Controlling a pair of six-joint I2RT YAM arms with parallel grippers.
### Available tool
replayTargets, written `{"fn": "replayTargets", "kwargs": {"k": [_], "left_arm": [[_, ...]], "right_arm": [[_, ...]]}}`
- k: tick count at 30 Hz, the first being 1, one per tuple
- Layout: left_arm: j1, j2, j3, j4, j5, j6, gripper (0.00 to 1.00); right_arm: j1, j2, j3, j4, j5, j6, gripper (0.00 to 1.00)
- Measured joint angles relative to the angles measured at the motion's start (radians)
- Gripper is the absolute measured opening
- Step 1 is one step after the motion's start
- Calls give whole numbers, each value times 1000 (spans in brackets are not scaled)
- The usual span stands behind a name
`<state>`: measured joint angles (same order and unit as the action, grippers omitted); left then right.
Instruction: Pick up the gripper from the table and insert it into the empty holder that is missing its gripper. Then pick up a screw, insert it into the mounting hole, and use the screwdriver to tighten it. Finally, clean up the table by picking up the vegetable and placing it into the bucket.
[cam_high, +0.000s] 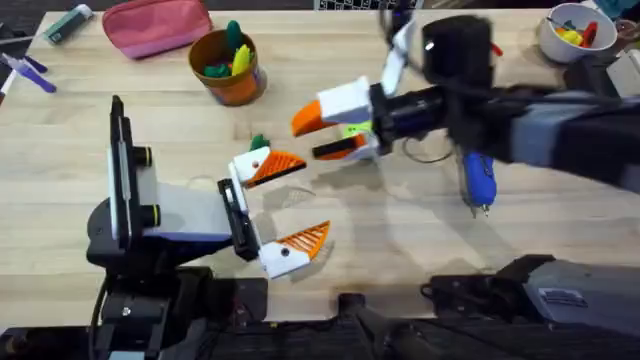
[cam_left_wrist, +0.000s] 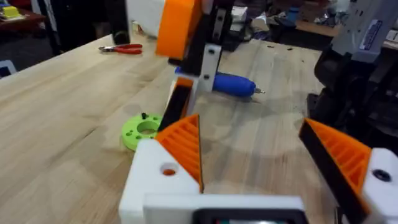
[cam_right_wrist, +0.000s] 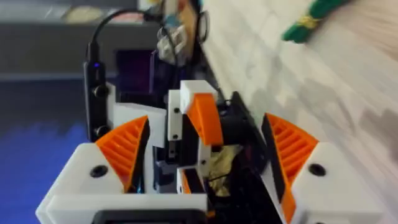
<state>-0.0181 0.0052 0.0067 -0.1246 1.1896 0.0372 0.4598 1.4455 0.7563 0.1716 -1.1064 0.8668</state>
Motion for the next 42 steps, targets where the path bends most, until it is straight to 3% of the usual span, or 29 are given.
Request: {"fn": "replayTargets", "kwargs": {"k": [5,8,15,20,25,33,42], "left_arm": [[0,0,0,0,0,0,986],[0,0,0,0,1,0,986],[0,0,0,0,1,0,986],[0,0,0,0,1,0,985],[0,0,0,0,1,0,985],[0,0,0,-1,3,0,986],[0,0,0,-1,3,0,985]], "right_arm": [[-65,-94,145,-548,120,-242,989],[-89,-103,291,-856,256,-374,989],[-64,-59,617,-1231,638,-469,989],[-21,47,724,-1358,877,-333,990],[19,196,805,-1444,1037,-179,990],[63,362,891,-1390,1095,-9,990],[43,427,892,-1329,1122,90,959]]}}
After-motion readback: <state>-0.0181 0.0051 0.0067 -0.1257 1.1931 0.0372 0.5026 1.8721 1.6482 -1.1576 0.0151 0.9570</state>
